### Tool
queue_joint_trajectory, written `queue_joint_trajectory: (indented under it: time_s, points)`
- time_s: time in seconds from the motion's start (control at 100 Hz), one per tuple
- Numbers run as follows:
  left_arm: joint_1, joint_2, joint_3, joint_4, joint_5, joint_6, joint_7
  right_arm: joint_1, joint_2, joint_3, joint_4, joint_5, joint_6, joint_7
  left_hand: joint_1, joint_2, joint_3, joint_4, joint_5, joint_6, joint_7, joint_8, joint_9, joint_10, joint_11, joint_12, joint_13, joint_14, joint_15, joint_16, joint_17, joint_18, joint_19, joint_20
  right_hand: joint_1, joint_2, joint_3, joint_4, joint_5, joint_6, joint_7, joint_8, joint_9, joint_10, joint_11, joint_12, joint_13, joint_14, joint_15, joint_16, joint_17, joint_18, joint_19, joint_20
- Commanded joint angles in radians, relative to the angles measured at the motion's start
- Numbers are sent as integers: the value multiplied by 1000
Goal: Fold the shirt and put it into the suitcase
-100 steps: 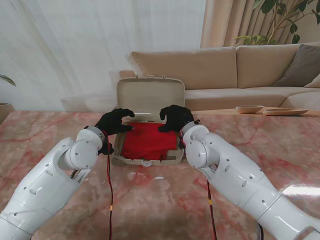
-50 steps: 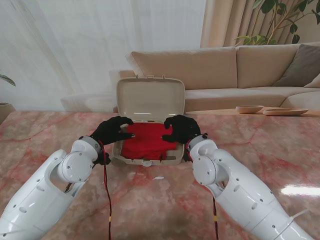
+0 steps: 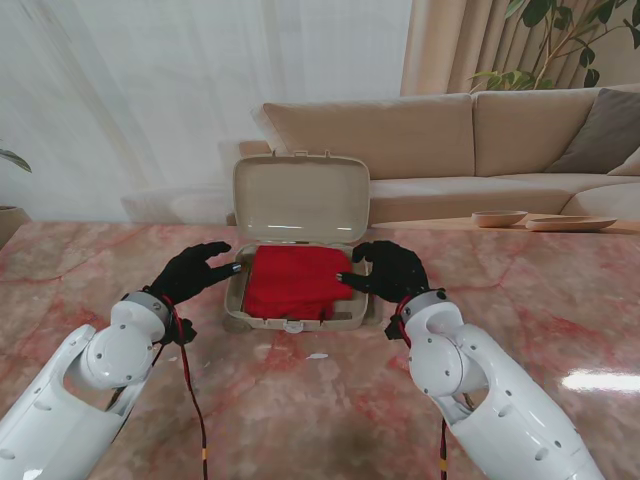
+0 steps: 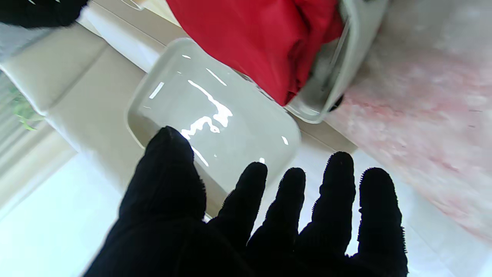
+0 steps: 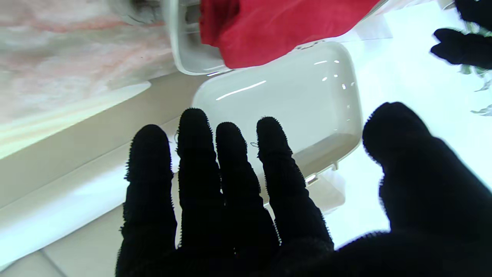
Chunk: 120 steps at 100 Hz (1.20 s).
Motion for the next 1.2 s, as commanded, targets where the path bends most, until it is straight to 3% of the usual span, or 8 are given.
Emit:
queue_joint_trajectory:
  time_s: [0.0, 0.1, 0.21, 0.31, 0.87, 1.19]
  points:
    - [10, 2, -12, 3, -3, 23, 5, -17, 5, 11, 7, 16, 31, 22, -43, 59, -40, -3, 15, 24, -33, -14, 0, 13, -37, -21, -46, 35, -34, -18, -17, 13, -30, -17, -38, 61, -63, 47, -41, 17, -32, -21, -34, 20, -33, -22, -47, 13, -34, -34, -34, 22, -30, -22]
    - [10, 4, -29, 4, -25, 65, -18, -25, 9, 31, 6, 47, 50, 59, -61, 78, -40, -3, -5, 59, -68, -22, -6, 19, -52, -28, -55, 30, -54, -37, -20, -4, -42, -34, -17, 108, -94, 56, -65, 17, -50, -26, -64, 20, -53, -27, -94, 13, -59, -38, -80, 35, -63, -20]
    - [-4, 1, -37, 26, -62, 99, -29, -26, 12, 43, 13, 72, 66, 92, -33, 52, -34, 0, -47, 98, -108, -38, -14, 20, -59, -28, -56, 27, -60, -48, -16, -12, -43, -43, 25, 91, -84, 71, -89, 20, -62, -29, -100, 18, -72, -31, -127, 13, -73, -39, -104, 43, -83, -18]
    - [-18, 1, -40, 43, -92, 140, -51, -20, 14, 46, 28, 72, 82, 103, -40, 70, -38, 0, -48, 117, -124, -50, -22, 26, -66, -29, -69, 30, -70, -58, -25, -17, -50, -53, 9, 95, -88, 76, -89, 23, -63, -30, -100, 19, -75, -29, -132, 14, -76, -37, -109, 44, -90, -13]
    - [-104, 9, 17, 177, -160, 239, -141, 41, 10, 16, 142, 128, 169, 129, -100, 138, -42, 1, -84, 111, -142, -68, -51, 29, -141, -49, -145, 34, -119, -114, -70, -45, -121, -125, 6, 138, -134, 66, -84, 34, -63, -29, -104, 34, -75, -18, -141, 29, -67, -28, -108, 42, -86, 19]
    - [-102, 16, 36, 182, -165, 270, -175, 79, 4, -21, 204, 164, 169, 131, -101, 144, -42, 2, -82, 99, -137, -67, -24, 26, -189, -44, -154, 56, -116, -114, -81, -31, -123, -132, 34, 150, -156, 68, -74, 30, -57, -25, -101, 38, -67, -14, -140, 32, -60, -26, -105, 41, -80, 26]
